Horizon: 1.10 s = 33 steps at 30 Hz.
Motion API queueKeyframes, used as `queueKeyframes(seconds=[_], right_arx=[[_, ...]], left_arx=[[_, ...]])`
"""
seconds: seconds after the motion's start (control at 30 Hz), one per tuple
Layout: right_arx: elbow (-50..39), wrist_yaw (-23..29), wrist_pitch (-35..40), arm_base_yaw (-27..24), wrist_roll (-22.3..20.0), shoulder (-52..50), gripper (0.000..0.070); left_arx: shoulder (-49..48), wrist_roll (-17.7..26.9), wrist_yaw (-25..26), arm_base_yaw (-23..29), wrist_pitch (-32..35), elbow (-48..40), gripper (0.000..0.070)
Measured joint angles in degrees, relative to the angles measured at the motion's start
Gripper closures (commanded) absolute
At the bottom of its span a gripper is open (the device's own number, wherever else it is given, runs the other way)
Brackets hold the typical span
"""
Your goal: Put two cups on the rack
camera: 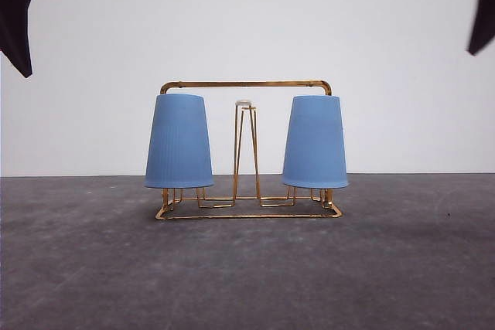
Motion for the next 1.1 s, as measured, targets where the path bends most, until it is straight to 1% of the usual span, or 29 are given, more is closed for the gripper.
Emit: queueKeyframes(seconds=[0.1, 0.13, 0.17, 0.2, 0.23, 0.27, 0.3, 0.37, 0.63, 0.97, 1.1], right_arx=[[0.04, 0.40, -0.51, -0.31, 0.04, -1.07, 0.0092], [0.04, 0.39, -0.94, -0.32, 0.12, -1.15, 0.0164], [0.04, 0.37, -1.30, -0.32, 0.25, -1.18, 0.0288], [0.04, 0.36, -1.60, -0.32, 0.43, -1.18, 0.0460], [0.04, 0.36, -1.98, -0.32, 0.44, -1.18, 0.0619], [0.04, 0.34, -2.31, -0.31, 0.44, -1.18, 0.0699], [0.04, 0.29, -2.58, -0.29, 0.44, -1.18, 0.0697], [0.04, 0.11, -2.57, -0.29, 0.42, -1.18, 0.0697], [0.04, 0.12, -2.19, -0.27, 1.35, -1.18, 0.0697], [0.04, 0.12, -1.66, -0.27, 1.47, -1.18, 0.0697], [0.04, 0.12, -1.66, -0.27, 1.47, -1.18, 0.0697]], left_arx=[[0.00, 0.00, -0.02, 0.02, -0.13, 0.00, 0.0115], [0.00, 0.00, -0.02, 0.01, -0.15, 0.00, 0.0152], [0.00, 0.01, -0.01, 0.00, -0.17, 0.00, 0.0250], [0.00, 0.02, 0.00, 0.00, -0.20, 0.00, 0.0406], [0.00, 0.09, 0.00, 0.00, -0.32, 0.00, 0.0599], [0.00, 0.13, 0.00, 0.00, -0.44, 0.00, 0.0694], [0.00, 0.13, 0.00, 0.00, -0.54, 0.00, 0.0680], [0.00, 0.12, 0.06, 0.00, -0.39, 0.00, 0.0690], [0.00, 0.00, 0.15, 0.00, -0.52, 0.00, 0.0685], [-0.04, -0.02, 0.09, 0.00, -0.22, 0.00, 0.0685], [-2.42, 0.86, -0.24, 0.24, -0.13, -0.45, 0.0685]])
